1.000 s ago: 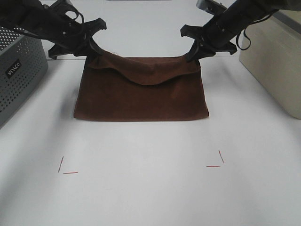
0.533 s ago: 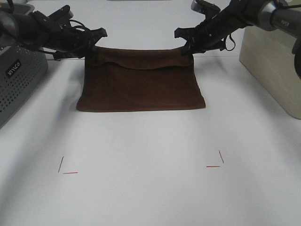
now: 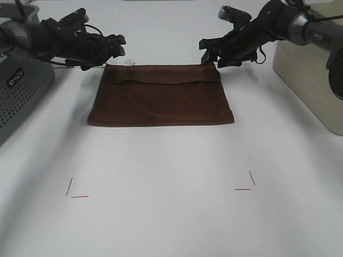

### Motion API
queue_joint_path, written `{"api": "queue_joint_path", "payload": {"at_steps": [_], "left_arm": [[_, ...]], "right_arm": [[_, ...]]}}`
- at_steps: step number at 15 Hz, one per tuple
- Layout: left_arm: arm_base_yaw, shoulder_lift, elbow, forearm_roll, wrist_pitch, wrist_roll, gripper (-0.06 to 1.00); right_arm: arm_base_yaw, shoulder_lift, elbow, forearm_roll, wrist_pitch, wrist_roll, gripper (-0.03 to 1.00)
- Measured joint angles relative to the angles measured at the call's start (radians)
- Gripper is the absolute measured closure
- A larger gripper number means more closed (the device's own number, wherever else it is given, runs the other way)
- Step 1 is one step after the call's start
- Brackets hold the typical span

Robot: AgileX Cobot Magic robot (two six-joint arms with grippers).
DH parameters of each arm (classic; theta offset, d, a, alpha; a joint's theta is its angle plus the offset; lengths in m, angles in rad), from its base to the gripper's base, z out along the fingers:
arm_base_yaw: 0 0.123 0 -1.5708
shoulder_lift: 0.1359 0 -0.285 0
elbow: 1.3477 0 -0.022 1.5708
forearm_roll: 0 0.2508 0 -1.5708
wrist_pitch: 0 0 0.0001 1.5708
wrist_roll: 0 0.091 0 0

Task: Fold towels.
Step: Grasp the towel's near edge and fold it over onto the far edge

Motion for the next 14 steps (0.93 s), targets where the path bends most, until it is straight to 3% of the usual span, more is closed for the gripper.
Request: {"api": "queue_joint_path", "payload": {"at_steps": [1, 3, 6, 9, 11, 14], "left_arm": [[0.000, -0.009, 0.000, 0.016, 0.025, 0.001, 0.13], [0.004, -0.035, 0.000, 0.086, 0.100, 0.001, 0.10], [0.007, -0.075, -0.001, 0.139, 0.236, -0.012, 0.09], [0.008, -0.106, -0.001, 0.170, 0.425, -0.157, 0.09], [0.008, -0.136, -0.001, 0.250, 0.560, -0.279, 0.09], [0.008, -0.208, 0.083, 0.399, 0.607, -0.399, 0.10]], "right_arm": [[0.000, -0.004, 0.000, -0.009, 0.015, 0.000, 0.22], [0.000, -0.032, 0.000, -0.053, 0.118, 0.000, 0.14], [-0.001, -0.087, 0.000, -0.086, 0.310, 0.009, 0.13], [-0.001, -0.106, 0.000, -0.105, 0.513, 0.078, 0.13], [-0.012, -0.109, 0.000, -0.105, 0.553, 0.131, 0.13], [-0.033, -0.159, 0.070, -0.103, 0.556, 0.148, 0.13]]}}
